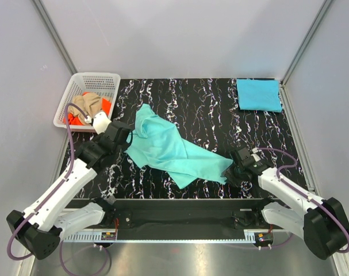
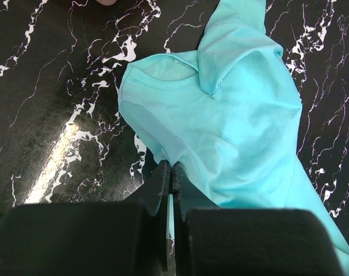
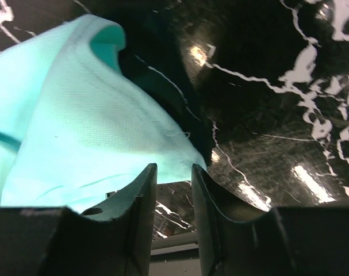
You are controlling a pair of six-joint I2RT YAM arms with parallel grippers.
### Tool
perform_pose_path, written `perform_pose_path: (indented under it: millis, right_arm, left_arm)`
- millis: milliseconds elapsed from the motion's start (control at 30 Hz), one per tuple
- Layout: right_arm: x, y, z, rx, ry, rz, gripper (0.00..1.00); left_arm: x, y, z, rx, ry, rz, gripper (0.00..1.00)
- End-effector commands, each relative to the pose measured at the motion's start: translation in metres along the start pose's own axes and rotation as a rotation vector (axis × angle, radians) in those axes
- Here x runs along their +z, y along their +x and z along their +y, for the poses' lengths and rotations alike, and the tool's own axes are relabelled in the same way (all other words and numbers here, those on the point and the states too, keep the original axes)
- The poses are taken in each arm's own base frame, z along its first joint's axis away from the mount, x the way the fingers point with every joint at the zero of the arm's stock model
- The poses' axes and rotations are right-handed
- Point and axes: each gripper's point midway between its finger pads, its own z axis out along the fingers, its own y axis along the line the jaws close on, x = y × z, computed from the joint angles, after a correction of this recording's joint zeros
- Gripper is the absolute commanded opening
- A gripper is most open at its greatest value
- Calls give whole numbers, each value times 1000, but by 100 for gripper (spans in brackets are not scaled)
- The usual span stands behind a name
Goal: Fold and stack the t-shirts
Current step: Flatten the tshirt out
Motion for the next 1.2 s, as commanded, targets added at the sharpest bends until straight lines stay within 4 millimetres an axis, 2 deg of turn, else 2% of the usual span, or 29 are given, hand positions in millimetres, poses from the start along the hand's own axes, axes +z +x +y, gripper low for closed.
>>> perform_pose_path:
  millis: [0, 200, 400, 800, 833, 867, 900, 933, 967, 1033, 1067, 1100, 1133, 1167]
  right_arm:
    - [-5, 3, -7, 72, 50, 19, 38]
    - [-7, 12, -7, 122, 107, 74, 38]
    - [-5, 6, -11, 191, 119, 25, 43]
    - [18, 6, -21, 218, 170, -7, 42]
    - [19, 7, -23, 219, 179, -6, 40]
    - [20, 6, -21, 215, 168, -11, 34]
    - [21, 4, -20, 211, 163, -19, 0]
    - [19, 3, -17, 204, 149, -24, 0]
    - [16, 2, -19, 187, 153, -30, 0]
    - [-6, -20, 4, 146, 91, -111, 0]
    - [-19, -31, 1, 70, 113, -162, 0]
    - [-46, -47, 33, 40, 25, -211, 0]
    - [-70, -59, 49, 5, -47, -255, 0]
    - [-90, -72, 52, -95, -54, -315, 0]
  left_arm:
    - [2, -4, -6, -16, 27, -21, 0]
    - [6, 2, -6, -21, 36, -10, 0]
    - [9, 8, -8, -13, 49, 3, 0]
    - [8, 8, -12, -13, 72, 2, 0]
    - [8, 7, -11, -13, 71, 1, 0]
    - [7, 7, -12, -18, 73, 0, 0]
    - [7, 6, -12, -20, 75, -2, 0]
    - [6, 6, -13, -22, 77, -3, 0]
    - [4, 2, -16, -30, 86, -7, 0]
    - [-3, -10, -23, -35, 106, -23, 0]
    - [-14, -32, -30, -48, 116, -69, 0]
    - [-23, -47, -34, -54, 128, -96, 0]
    - [-32, -61, -41, -55, 150, -124, 0]
    - [-53, -92, -56, -54, 221, -186, 0]
